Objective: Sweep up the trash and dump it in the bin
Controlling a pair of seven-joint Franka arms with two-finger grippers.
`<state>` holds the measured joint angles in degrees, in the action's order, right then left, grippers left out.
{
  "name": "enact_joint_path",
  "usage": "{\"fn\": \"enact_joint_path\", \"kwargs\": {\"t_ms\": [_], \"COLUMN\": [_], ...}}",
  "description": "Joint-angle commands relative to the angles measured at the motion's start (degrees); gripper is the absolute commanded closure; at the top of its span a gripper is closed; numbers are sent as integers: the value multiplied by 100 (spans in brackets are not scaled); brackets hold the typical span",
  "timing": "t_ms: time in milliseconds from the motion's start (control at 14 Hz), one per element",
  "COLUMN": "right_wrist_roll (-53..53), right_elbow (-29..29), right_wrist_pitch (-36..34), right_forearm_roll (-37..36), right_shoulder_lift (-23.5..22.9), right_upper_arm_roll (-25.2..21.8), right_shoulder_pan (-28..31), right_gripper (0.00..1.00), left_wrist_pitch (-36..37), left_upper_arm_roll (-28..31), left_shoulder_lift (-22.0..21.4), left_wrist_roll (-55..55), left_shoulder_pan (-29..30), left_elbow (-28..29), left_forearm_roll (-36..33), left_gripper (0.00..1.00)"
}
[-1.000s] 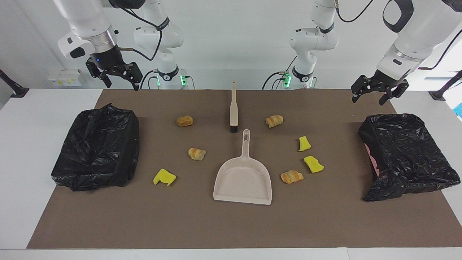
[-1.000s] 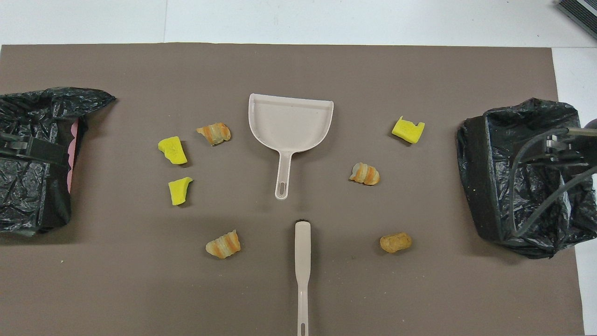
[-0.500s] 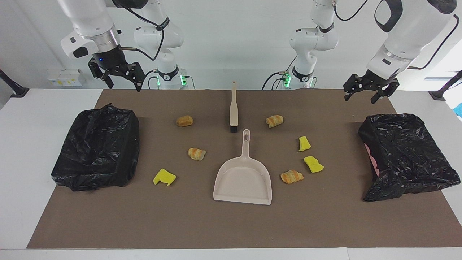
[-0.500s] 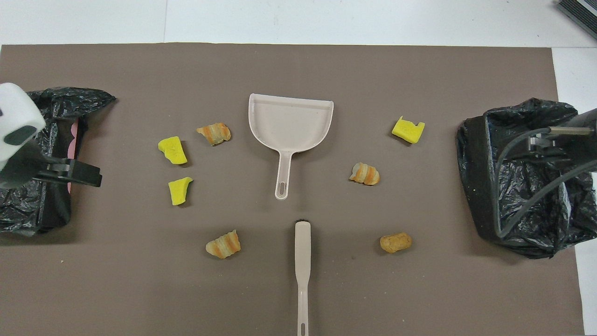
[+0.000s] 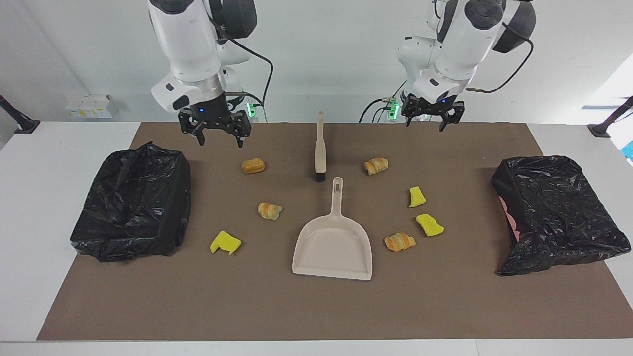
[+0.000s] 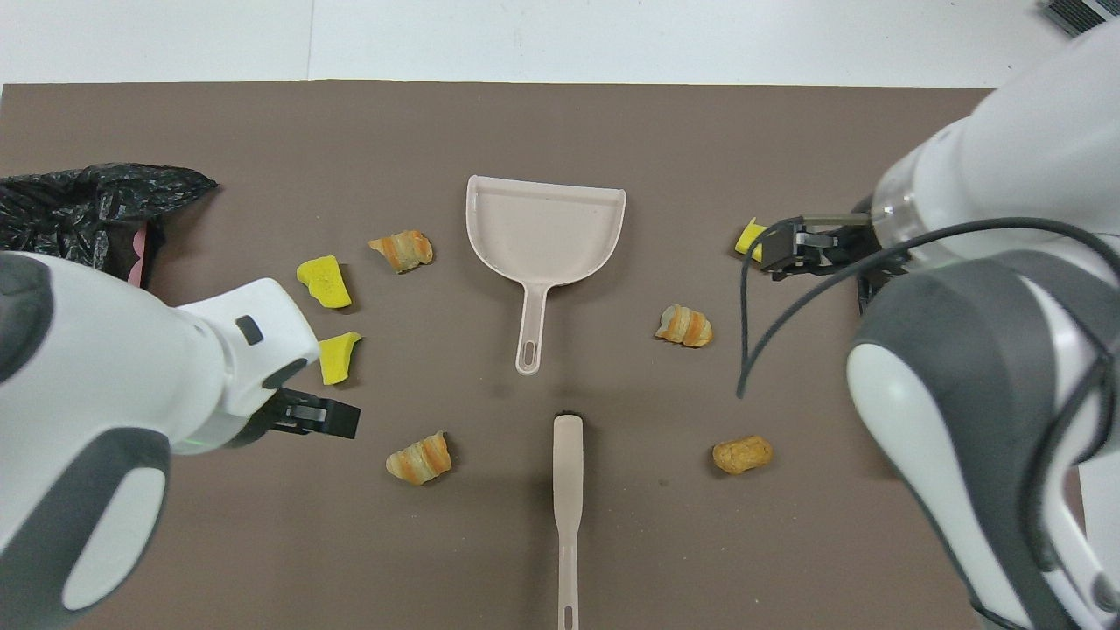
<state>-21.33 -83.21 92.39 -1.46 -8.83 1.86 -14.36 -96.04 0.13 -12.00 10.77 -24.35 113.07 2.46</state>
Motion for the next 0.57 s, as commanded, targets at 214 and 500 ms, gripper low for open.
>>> {"fn": "enact_joint_path", "kwargs": {"t_ms": [214, 500], "right_wrist_roll": [-1055, -1382], "right_elbow": [525, 569], "right_wrist_pitch": [612, 745], "right_forearm_roll": [49, 102], "right_shoulder_lift": [-1005, -1366], "right_upper_arm_roll": [-11, 130], "right_shoulder_pan": [-839, -1147], "right_gripper": [0, 0], "left_wrist_pitch": [-1257, -2742], "left_upper_arm_roll": [92, 101], "left_shoulder_lift": [-426, -479], "left_wrist_roll": [908, 1461], "left_shoulder_pan": [-1157, -1975], "left_elbow": [1241, 2253], "left_forearm_roll": [457, 466], "left_gripper": [0, 0]}}
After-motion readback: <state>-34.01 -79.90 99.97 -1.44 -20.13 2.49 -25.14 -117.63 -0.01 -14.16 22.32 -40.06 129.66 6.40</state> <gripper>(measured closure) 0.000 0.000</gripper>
